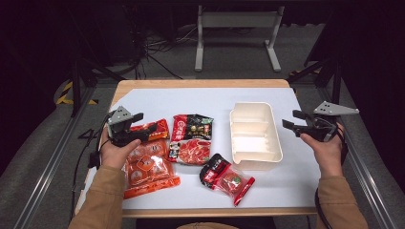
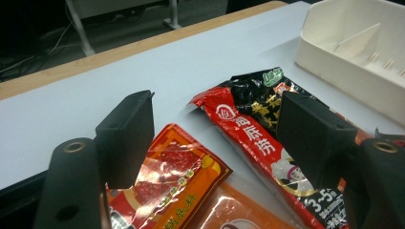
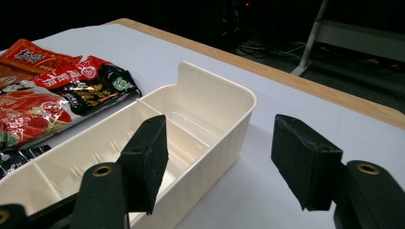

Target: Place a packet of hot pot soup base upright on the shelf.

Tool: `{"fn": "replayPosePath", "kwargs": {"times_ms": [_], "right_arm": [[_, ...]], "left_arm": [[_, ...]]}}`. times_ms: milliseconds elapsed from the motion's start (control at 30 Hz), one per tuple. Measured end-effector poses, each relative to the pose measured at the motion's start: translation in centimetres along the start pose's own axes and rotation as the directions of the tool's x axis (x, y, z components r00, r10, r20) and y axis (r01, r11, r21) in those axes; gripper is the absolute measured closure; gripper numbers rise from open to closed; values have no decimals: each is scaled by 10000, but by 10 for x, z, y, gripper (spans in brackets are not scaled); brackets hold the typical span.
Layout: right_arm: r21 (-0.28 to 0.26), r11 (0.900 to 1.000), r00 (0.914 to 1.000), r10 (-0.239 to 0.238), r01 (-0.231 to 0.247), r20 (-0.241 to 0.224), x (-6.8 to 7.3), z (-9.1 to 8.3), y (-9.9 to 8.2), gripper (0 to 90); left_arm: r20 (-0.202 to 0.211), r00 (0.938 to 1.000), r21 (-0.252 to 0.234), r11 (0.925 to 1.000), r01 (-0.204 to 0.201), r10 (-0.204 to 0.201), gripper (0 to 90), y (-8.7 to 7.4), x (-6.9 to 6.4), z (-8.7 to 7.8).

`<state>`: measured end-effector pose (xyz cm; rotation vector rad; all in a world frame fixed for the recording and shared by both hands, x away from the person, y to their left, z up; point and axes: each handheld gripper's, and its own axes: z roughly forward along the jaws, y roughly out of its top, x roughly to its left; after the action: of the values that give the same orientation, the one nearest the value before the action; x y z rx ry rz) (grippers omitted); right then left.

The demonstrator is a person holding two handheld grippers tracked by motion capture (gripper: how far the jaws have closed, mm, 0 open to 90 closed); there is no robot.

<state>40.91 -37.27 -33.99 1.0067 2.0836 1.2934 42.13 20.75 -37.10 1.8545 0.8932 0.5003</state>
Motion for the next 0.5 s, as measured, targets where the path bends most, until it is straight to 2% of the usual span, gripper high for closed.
{"fn": "replayPosePath", "kwargs": {"times_ms": [133,233,333,500], "right_arm": [[81,10000,10000,26,-26,28,-2,1,-1,380],[103,9999,9999,102,-102,14,-4,2,-2,380],[205,9997,9999,110,-110,7,-3,5,-2,380],[227,9997,10000,85,-84,-25,-3,6,-2,379]], "left_arm": [[182,9998,-91,9999,69,-67,305,5,-2,1],[416,9987,-3,9995,303,-302,306,8,-2,4],[562,9977,-12,9993,378,-376,337,10,-1,8],[922,9932,195,9974,690,-705,343,18,4,20]]}}
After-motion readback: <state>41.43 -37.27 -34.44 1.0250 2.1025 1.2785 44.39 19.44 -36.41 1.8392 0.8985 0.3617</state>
